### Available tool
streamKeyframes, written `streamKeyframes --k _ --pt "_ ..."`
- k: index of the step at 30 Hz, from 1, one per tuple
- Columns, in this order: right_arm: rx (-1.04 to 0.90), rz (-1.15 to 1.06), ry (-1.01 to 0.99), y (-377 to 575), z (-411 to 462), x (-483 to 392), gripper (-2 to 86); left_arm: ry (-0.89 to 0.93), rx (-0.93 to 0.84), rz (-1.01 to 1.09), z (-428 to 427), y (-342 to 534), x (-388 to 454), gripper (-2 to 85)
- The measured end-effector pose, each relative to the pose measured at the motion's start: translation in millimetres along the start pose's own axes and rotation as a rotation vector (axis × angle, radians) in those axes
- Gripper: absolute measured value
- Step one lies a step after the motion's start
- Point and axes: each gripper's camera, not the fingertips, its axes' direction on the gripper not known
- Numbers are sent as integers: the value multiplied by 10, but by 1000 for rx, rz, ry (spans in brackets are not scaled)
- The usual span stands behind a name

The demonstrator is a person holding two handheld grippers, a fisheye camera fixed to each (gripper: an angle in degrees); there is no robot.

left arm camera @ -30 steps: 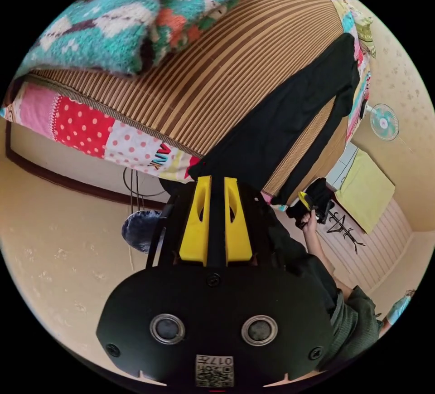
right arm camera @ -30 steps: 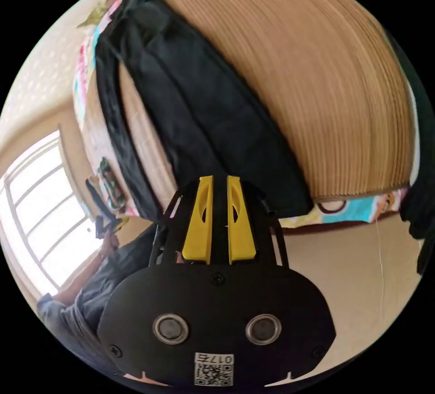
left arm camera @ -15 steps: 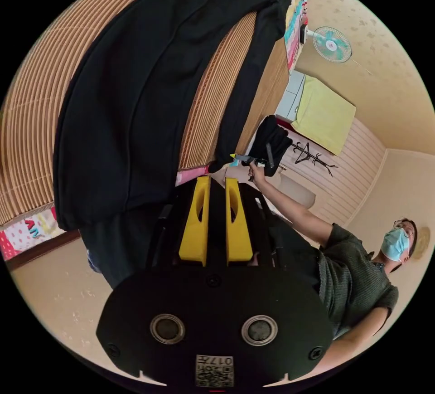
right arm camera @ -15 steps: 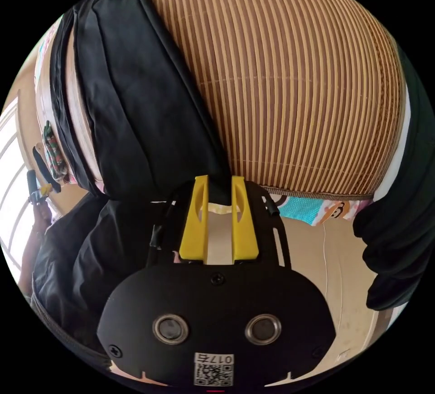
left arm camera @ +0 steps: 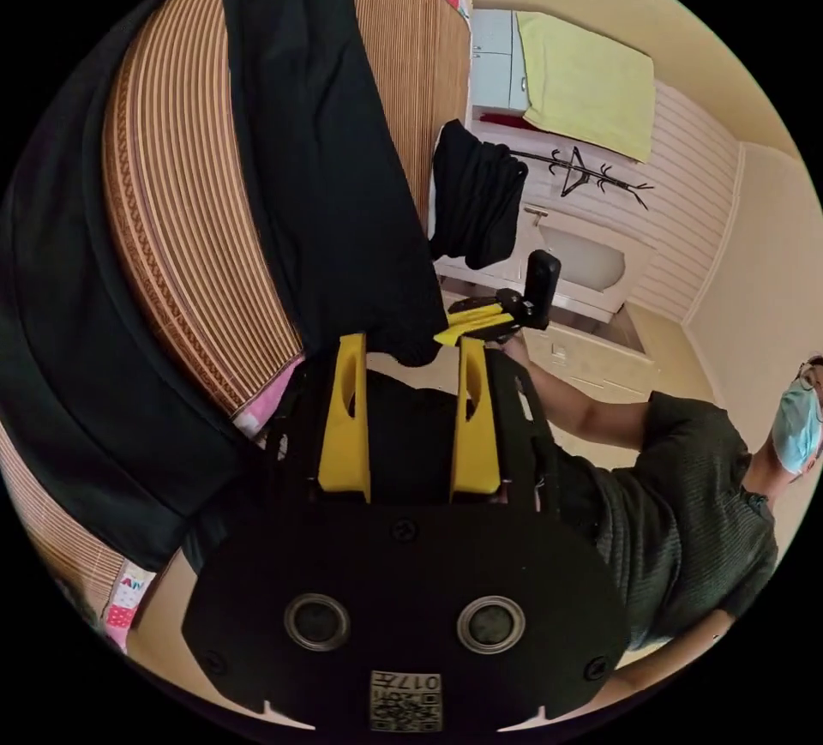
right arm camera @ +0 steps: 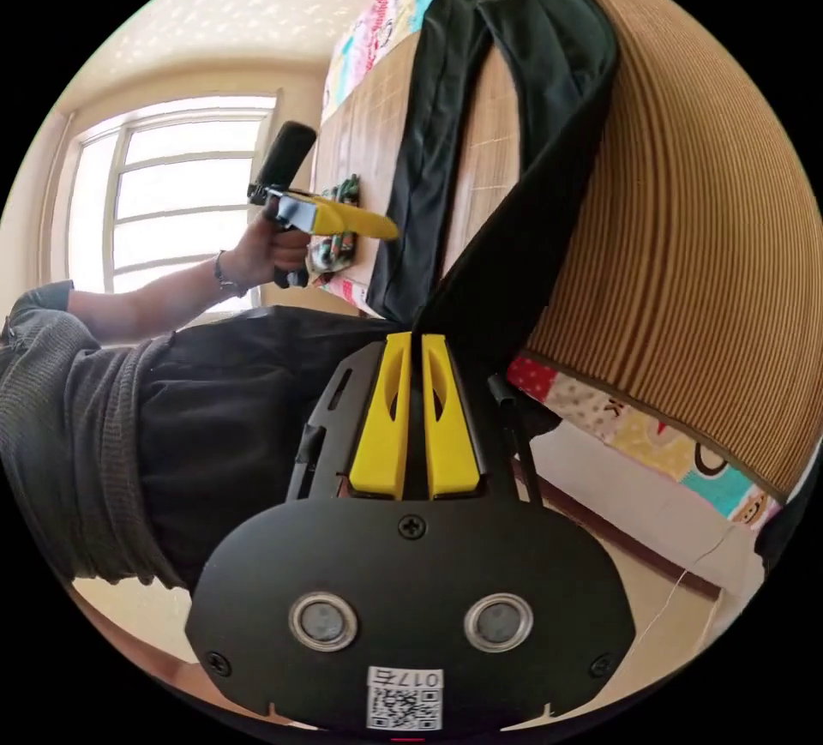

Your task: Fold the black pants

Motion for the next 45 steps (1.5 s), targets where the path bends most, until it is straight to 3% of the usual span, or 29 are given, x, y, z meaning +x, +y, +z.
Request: streamKeyframes --k 7,10,16,18,20,28,33,36,39,44,45 --pt "-114 -169 -111 -444 662 -598 25 -151 -48 -29 366 -256 178 190" --pt "-193 -234 -150 -545 877 -595 24 -371 -70 -96 432 -180 143 60" --pt "-380 -178 -191 -848 863 288 22 -179 2 -213 480 -66 -124 31" --pt "-339 -73 -107 -1143 589 731 19 -168 19 -221 496 -55 -137 29" --pt "-181 90 55 -1701 25 1348 28 -138 35 -210 513 -43 -125 28" --pt "335 362 -10 -3728 -1114 2429 158 -32 73 -214 502 14 -30 33" --pt "334 438 24 -4630 -849 2581 135 -37 73 -154 467 18 88 27" --pt "236 447 116 -5044 -520 2461 70 25 65 -150 467 83 27 22" --pt "298 380 385 -5309 -356 1778 41 110 83 -160 392 227 -92 15" --pt "197 3 986 -5986 796 -91 25 251 161 -251 230 604 -275 5" --pt "190 -39 1012 -6042 957 -270 24 265 180 -250 169 695 -283 4"
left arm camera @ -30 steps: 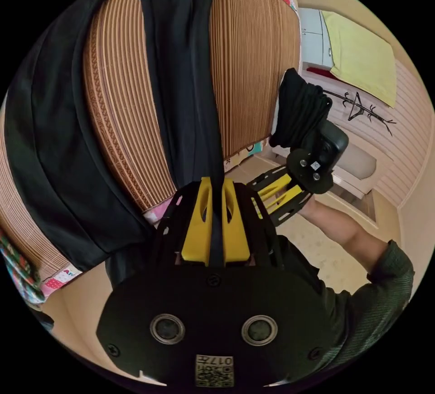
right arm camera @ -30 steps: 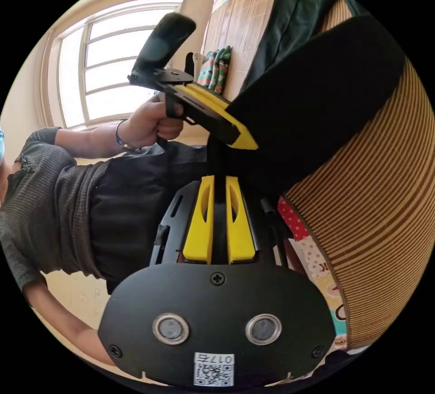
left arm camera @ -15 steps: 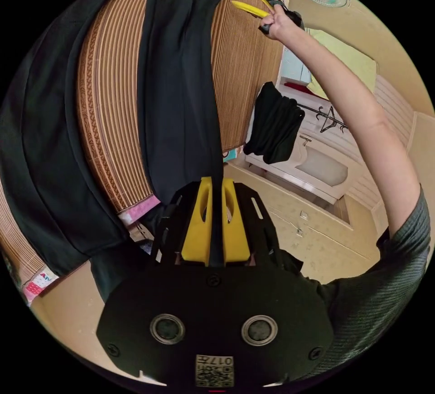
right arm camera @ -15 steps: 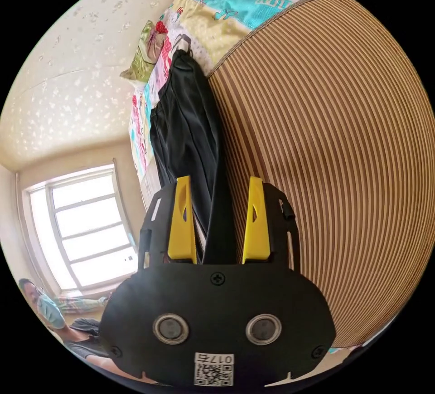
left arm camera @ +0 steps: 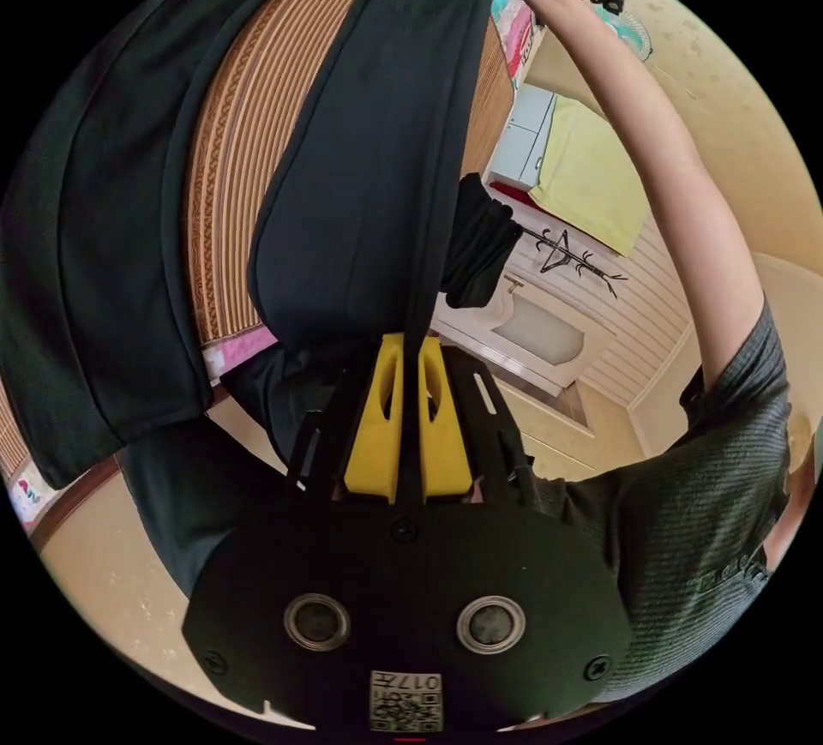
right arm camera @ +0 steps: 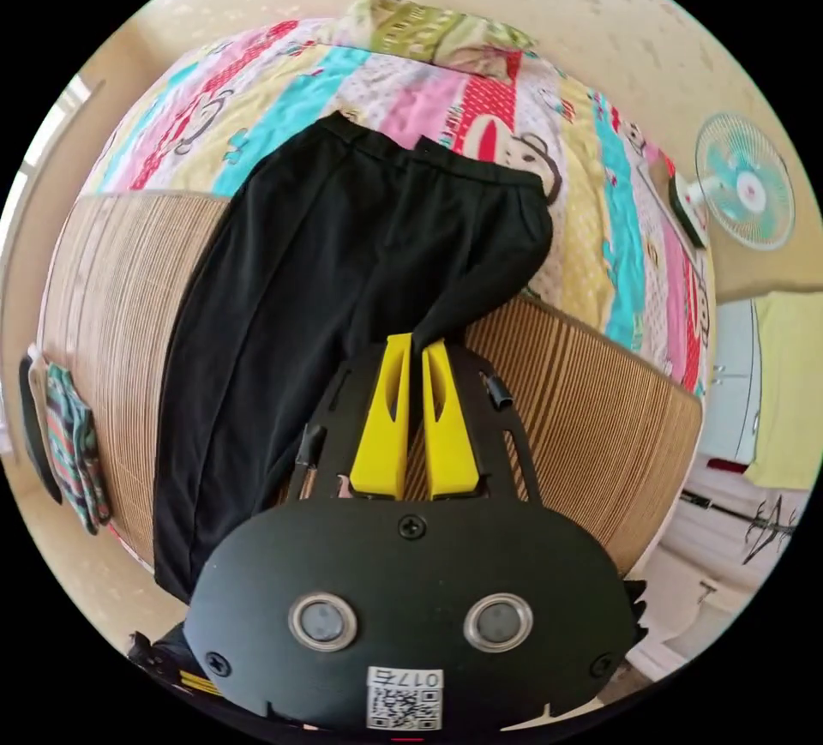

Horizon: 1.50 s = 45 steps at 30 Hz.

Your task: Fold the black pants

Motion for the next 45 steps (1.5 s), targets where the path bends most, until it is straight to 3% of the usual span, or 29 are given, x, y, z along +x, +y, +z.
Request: streamKeyframes --k 4,8,11,14,16,20,23,26,32,37,40,45 --pt "70 -162 -47 -315 -346 -1286 23 -54 47 -19 -301 235 -35 2" --pt "27 -170 -305 -636 -347 -1842 32 -168 122 -93 -655 417 -250 4" --pt "-146 -13 -603 -740 56 -1647 51 -239 205 -241 -800 528 -606 10" --pt "-48 35 -968 -289 276 -1189 64 -301 276 -347 -934 612 -913 17" --pt "-45 19 -1027 145 401 -994 57 -351 280 -374 -1007 611 -1029 19" --pt "-185 -46 -939 1572 691 -842 68 -483 183 -362 -1053 490 -1157 23" --pt "-331 -99 -1035 2743 859 -1023 72 -576 93 -328 -1003 399 -1192 26" --pt "-472 -97 -1007 3877 944 -1343 72 -623 45 -303 -974 357 -1224 26" --pt "-660 35 -1017 5452 768 -1877 48 -516 79 -330 -1103 468 -1367 17" --pt "-680 92 -1102 5786 338 -1885 33 -479 -25 -229 -1235 563 -1280 8" --pt "-695 86 -1197 5788 32 -1835 31 -528 -34 -55 -1356 737 -1052 5" --pt "-737 89 -1061 5915 -25 -1855 33 -649 9 -86 -1451 856 -1068 19"
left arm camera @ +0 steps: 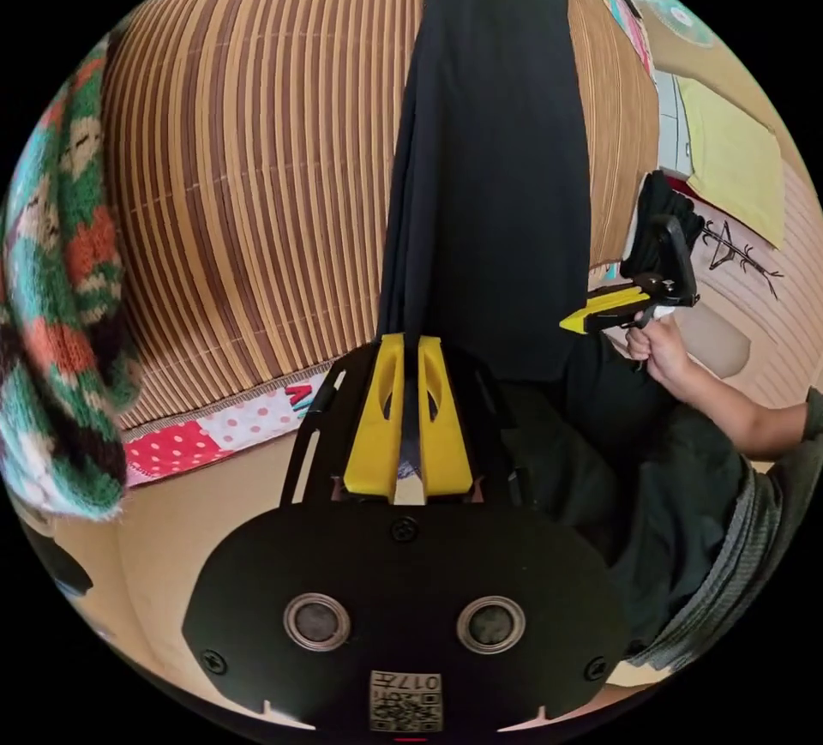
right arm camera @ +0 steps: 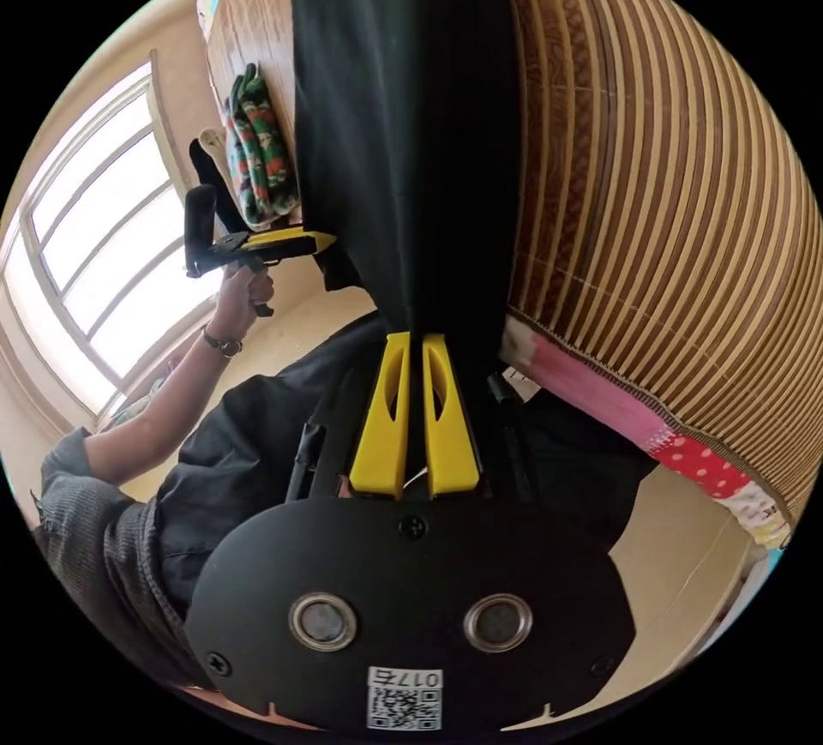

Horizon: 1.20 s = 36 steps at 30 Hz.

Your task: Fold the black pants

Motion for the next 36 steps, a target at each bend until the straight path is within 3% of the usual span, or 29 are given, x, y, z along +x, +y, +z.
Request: streamKeyframes --k 7,9,13,18,24,29,31,34,36 --pt "12 144 16 169 -56 235 63 2 96 -116 -164 245 -130 52" --pt "42 158 42 310 -161 212 80 7 229 -129 -417 429 -118 87" --pt "114 145 -91 415 -399 260 162 92 333 -113 -637 497 -168 104" --pt "80 156 -24 441 -522 72 173 42 163 -87 -446 264 -237 106" --pt "191 114 74 604 -1023 -69 156 79 156 -136 -562 376 -422 63" --pt "-74 23 -80 474 -586 258 68 151 59 -91 -728 315 -513 45" --pt "-103 -26 -173 560 -684 272 53 209 -23 -32 -817 279 -515 42" --pt "-191 -113 -376 821 -1009 291 42 463 -146 129 -1048 310 -510 41" --pt "-288 -126 -399 1047 -1212 291 38 691 -249 263 -1258 408 -421 40"
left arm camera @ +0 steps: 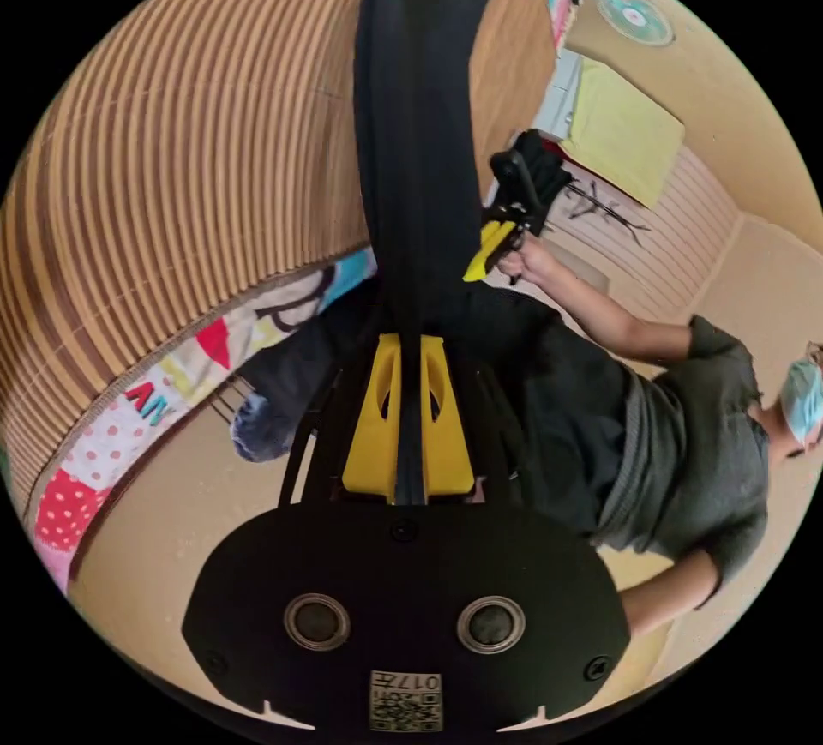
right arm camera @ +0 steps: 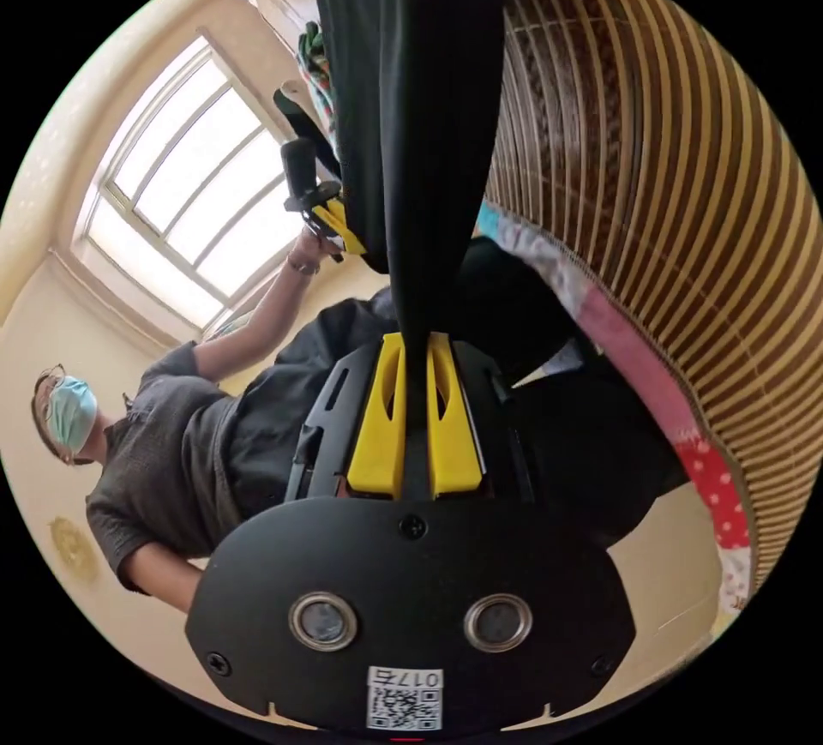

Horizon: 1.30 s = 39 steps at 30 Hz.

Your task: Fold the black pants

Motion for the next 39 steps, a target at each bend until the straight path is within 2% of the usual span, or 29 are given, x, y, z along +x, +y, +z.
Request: streamKeyframes --k 3,5,6,7,9,11,13,15,19,21,23,24,28,31,34,36,38,39 --pt "-162 -38 -243 442 -143 -143 34 181 -135 144 19 53 305 40" --pt "-162 -141 -486 654 -364 -271 30 208 -141 230 -9 6 447 41" --pt "-143 -171 -501 675 -459 -304 29 222 -87 266 -95 -67 496 41" --pt "-78 -222 -504 685 -706 -342 26 235 -46 280 -156 -112 510 40" --pt "98 -261 -529 652 -1176 -315 24 296 170 344 -509 -312 552 40" --pt "377 -303 -572 552 -1837 -250 23 355 354 384 -838 -487 557 40" --pt "504 -321 -581 336 -2203 -248 24 386 524 377 -1177 -725 543 40" --pt "576 -321 -585 21 -2483 -287 28 345 692 283 -1591 -1101 536 41" --pt "734 -291 -541 -701 -3115 -344 49 159 800 169 -2086 -1652 739 58" --pt "813 -246 -439 -902 -3368 -388 82 -32 818 130 -2294 -1905 996 125" --pt "905 -206 -283 -991 -3584 -564 172 -201 858 72 -2368 -1966 1171 161" --pt "922 -208 -242 -990 -3613 -620 176 -290 890 59 -2372 -1966 1272 163" --pt "1013 -188 95 -851 -3442 -832 188 -427 858 19 -2199 -2041 1313 167" --pt "928 -114 261 -981 -3000 -592 188 -455 680 -41 -1832 -2272 1058 165" --pt "729 -18 324 -1368 -2385 -90 157 -487 487 -145 -1372 -2482 732 100" --pt "582 33 362 -1590 -1940 223 66 -418 480 -155 -1118 -2453 597 73" --pt "614 53 313 -1470 -1604 508 50 -429 472 -166 -980 -2368 576 64" --pt "594 59 292 -1441 -1531 589 48 -451 408 -156 -828 -2341 558 61"
